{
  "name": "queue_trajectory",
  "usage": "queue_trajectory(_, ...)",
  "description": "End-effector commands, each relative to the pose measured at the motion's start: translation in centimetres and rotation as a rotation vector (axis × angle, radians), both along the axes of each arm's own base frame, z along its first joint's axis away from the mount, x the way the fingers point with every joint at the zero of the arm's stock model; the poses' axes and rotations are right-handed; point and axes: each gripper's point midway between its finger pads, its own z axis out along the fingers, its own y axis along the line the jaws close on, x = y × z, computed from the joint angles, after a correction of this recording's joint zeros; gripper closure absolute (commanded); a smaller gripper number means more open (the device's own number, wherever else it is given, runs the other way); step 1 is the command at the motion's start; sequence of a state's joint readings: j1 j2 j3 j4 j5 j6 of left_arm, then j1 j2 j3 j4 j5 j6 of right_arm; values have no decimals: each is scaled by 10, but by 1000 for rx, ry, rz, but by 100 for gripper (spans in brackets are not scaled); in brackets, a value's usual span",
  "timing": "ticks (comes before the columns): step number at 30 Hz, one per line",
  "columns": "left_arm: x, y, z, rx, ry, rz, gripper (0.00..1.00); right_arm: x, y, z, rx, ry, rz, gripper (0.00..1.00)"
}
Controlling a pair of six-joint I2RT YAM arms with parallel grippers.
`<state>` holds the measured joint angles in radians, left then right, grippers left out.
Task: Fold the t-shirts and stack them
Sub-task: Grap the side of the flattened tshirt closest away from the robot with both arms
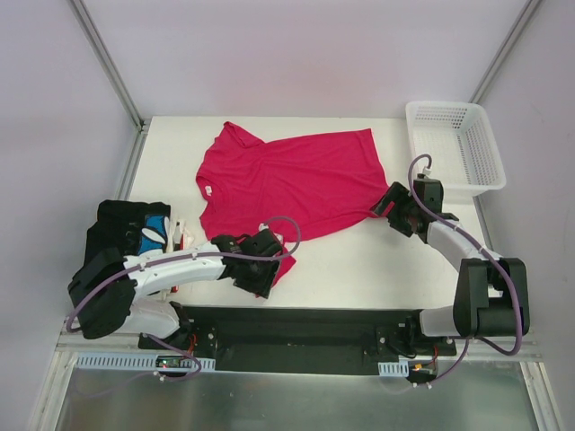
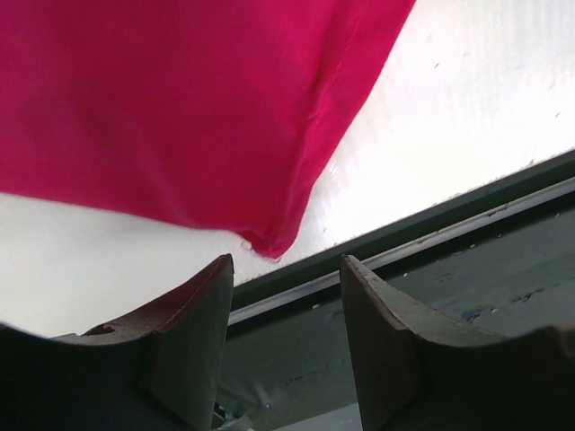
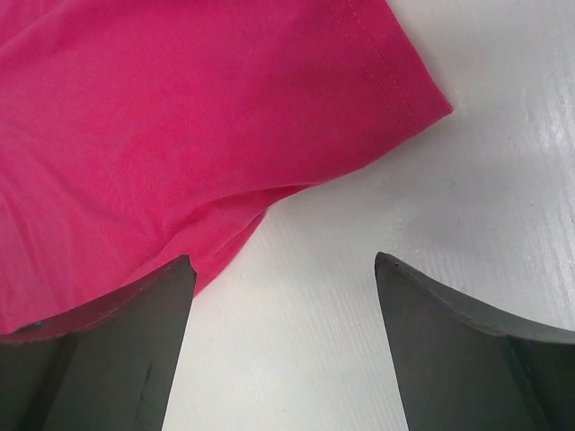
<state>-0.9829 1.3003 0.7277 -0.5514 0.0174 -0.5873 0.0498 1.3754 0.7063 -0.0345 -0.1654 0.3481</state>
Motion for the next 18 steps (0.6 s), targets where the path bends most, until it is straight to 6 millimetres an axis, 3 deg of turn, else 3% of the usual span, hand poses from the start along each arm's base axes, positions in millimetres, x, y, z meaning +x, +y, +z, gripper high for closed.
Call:
queue_trajectory(1, 14, -21, 9, -15, -49, -45, 51, 6, 0, 15, 19, -58, -6, 16)
queue_trajectory(10, 13, -29, 10, -21, -30, -75, 53, 5, 0, 15, 20, -58, -4, 16)
queue_trajectory(18, 4, -20, 10, -30, -15, -45, 56, 1, 1, 11, 21, -49, -1, 16)
